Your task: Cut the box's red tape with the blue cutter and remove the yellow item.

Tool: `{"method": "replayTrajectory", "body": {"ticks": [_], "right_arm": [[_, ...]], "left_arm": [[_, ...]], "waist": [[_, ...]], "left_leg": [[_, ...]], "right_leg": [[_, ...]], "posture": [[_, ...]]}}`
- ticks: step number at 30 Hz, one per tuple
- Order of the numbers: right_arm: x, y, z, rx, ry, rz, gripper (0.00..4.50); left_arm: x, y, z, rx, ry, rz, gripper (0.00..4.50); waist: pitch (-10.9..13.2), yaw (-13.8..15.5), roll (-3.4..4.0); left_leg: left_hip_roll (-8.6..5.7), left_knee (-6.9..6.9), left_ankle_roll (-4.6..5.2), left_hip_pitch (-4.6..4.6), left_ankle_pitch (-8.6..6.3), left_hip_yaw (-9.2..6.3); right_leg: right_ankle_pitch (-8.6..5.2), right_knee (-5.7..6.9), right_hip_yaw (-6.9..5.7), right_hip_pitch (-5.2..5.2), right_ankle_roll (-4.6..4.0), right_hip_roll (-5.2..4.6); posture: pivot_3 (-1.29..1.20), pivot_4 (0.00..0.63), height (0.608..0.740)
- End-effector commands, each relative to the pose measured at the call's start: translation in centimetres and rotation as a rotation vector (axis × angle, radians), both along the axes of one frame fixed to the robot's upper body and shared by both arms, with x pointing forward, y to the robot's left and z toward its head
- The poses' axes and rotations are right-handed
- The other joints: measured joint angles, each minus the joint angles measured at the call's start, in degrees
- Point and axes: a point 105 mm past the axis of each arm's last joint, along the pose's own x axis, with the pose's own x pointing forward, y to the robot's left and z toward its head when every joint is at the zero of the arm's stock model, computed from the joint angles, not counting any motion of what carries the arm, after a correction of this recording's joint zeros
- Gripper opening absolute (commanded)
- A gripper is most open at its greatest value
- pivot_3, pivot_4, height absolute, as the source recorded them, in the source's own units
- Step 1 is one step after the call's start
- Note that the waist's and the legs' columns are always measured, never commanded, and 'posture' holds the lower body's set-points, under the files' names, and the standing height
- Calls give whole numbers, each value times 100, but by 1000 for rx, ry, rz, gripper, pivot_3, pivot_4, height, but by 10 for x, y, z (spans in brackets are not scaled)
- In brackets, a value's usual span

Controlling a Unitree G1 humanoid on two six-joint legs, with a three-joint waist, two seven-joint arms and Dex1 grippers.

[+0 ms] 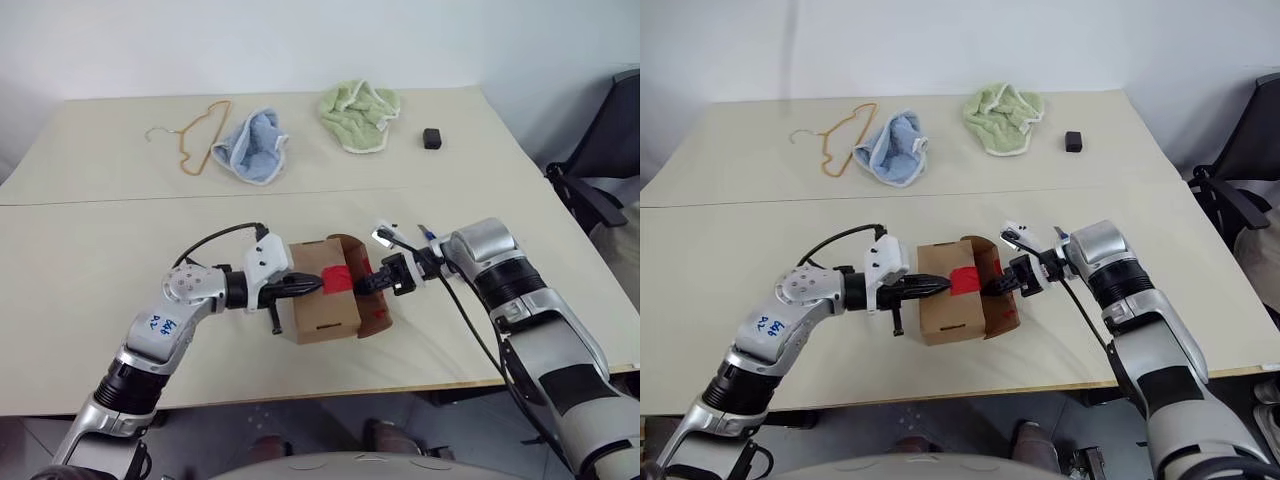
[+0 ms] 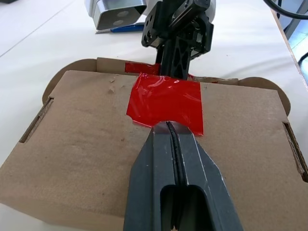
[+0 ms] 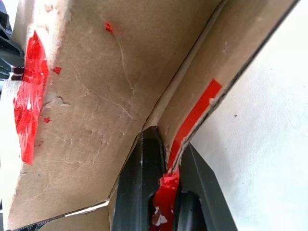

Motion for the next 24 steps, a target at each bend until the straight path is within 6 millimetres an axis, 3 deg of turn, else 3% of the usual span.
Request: {"method": "replayTrajectory", "body": {"ticks": [1, 9, 16, 24], "right_arm": [[3, -28, 4, -72, 12, -102, 29], [0, -61, 49, -88, 1, -235, 29], [-12, -92, 85, -231, -47, -306, 29], [-24, -97, 109, -405, -89, -256, 29]], "left_arm": [[-2, -2, -24, 36, 60, -14, 0], [9, -39, -24, -47, -12, -62, 0], [13, -87, -23, -155, -45, -109, 0], [10, -116, -25, -247, -43, -95, 0]], "waist": [[4, 50, 6], [13, 233, 21], [16, 232, 23], [16, 230, 24]], "left_leg": [[0, 0, 0, -2, 0, 0], [-7, -1, 2, -32, -1, -2], [-7, -1, 3, -42, -1, -2], [-7, 2, 7, -91, -1, -3]], "right_leg": [[0, 0, 0, -2, 0, 0], [1, -16, -6, -19, 0, -1], [4, -29, -9, -20, 6, -1], [15, -53, -13, -58, 24, -1]], "posture": [[0, 150, 740], [0, 150, 740], [0, 150, 740], [0, 150, 740]]}}
